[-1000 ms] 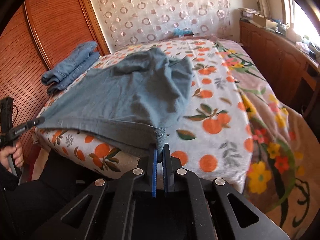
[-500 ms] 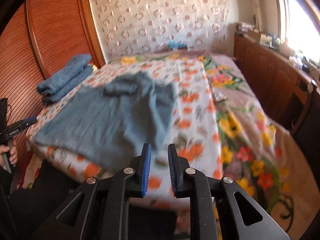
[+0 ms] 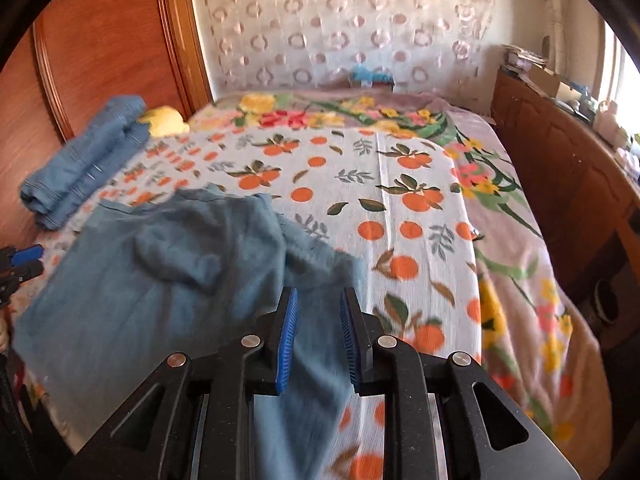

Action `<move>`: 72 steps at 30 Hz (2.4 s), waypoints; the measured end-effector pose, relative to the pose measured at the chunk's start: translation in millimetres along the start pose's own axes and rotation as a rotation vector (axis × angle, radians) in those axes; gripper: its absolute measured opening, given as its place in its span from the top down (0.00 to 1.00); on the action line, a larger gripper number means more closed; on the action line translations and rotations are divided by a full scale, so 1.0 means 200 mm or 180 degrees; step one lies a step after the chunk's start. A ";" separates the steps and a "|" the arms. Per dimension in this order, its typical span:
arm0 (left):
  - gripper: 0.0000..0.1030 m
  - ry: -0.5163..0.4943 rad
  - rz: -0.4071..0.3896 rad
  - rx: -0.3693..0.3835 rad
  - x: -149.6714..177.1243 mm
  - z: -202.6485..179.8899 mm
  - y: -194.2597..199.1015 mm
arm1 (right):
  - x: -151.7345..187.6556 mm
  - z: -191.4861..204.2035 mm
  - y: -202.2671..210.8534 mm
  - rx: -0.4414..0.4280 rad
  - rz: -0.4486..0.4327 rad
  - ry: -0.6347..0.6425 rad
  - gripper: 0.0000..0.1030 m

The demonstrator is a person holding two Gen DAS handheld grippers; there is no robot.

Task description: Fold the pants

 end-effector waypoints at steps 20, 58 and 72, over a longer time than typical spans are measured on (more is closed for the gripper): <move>0.63 -0.0135 0.0195 -0.0094 0.03 -0.06 -0.16 | -0.07 -0.25 -0.02 0.0517 -0.0076 -0.0419 1.00; 0.66 0.0051 0.0397 -0.0177 -0.30 0.07 -0.44 | 0.36 0.10 0.07 0.0013 -0.0068 -0.0246 0.82; 0.84 -0.0104 0.0345 -0.0130 -0.26 0.04 -0.42 | 0.40 0.21 0.04 0.0211 -0.0141 -0.0011 0.75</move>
Point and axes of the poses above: each gripper's, at about its wrist camera, not at the fingertips, and y roughly against the way its jaws point, z to its left, x to its underside, the point moved 1 cm from there along -y, roughly the way its jaws point, and after that the axes turned 15 degrees about -x, right-handed, at the moved point
